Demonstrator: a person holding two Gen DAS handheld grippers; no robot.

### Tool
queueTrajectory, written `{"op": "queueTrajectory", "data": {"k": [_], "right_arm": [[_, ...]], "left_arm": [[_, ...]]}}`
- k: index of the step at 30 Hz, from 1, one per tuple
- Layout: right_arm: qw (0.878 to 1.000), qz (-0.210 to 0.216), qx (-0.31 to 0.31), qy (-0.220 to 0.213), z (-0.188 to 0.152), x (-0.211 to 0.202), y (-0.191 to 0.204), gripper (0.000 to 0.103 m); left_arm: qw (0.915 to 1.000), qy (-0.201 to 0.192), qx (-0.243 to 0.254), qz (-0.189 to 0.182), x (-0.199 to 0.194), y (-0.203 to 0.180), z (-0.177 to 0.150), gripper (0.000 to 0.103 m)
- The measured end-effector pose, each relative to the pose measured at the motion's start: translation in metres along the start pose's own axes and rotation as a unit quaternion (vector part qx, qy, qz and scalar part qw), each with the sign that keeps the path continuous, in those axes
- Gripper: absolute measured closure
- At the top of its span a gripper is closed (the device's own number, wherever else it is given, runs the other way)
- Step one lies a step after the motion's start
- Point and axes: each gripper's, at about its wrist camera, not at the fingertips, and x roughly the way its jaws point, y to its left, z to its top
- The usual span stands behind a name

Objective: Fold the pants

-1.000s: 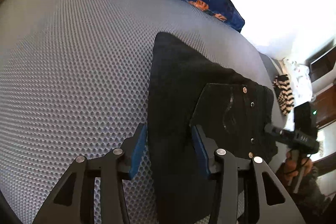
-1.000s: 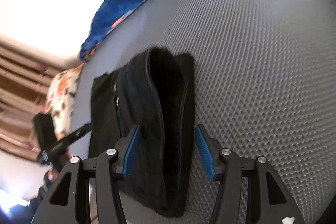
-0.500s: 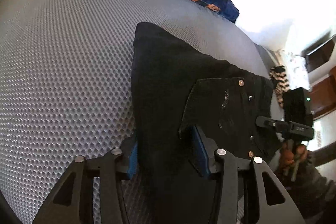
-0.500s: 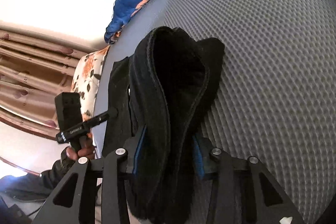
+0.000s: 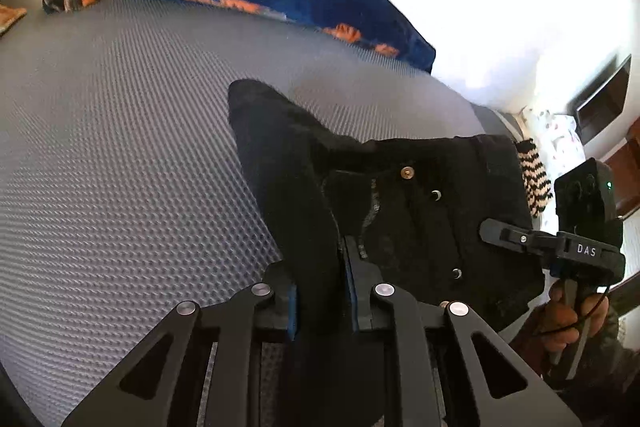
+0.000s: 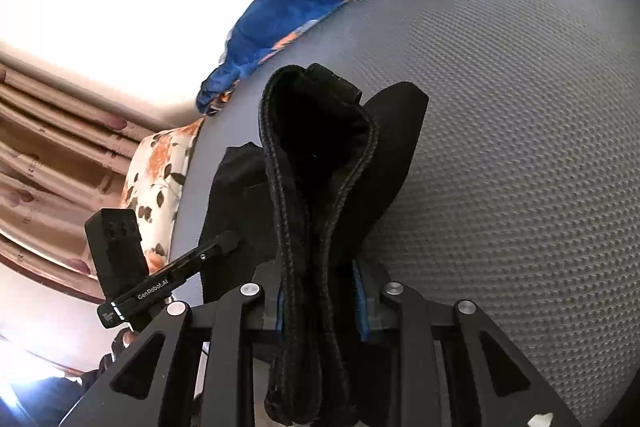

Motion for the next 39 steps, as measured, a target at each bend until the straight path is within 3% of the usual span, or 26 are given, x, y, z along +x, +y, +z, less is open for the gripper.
{"op": "queueTrajectory", "data": {"k": [8,15,32,39], "right_arm": [[1.0,0.016,-0.016,0.007,0.031,0.031,0.031,0.079],[0.999,0.018,-0.038,0.025,0.064,0.066,0.053,0.079],[0.998,0.003,-0.044,0.033,0.113,0.113,0.062,0.079],[0.999,-0.019,-0.044,0.023,0.13,0.129,0.048,0.079]], "left_arm": [[0.9989,-0.033,-0.011,0.03,-0.026,0.023,0.029,0.085],[0.997,-0.045,-0.024,0.058,-0.041,0.068,0.047,0.085],[0.9956,-0.045,-0.014,0.081,-0.008,0.101,0.105,0.085],[0.9942,-0.038,-0.013,0.1,0.013,0.12,0.114,0.084]]}}
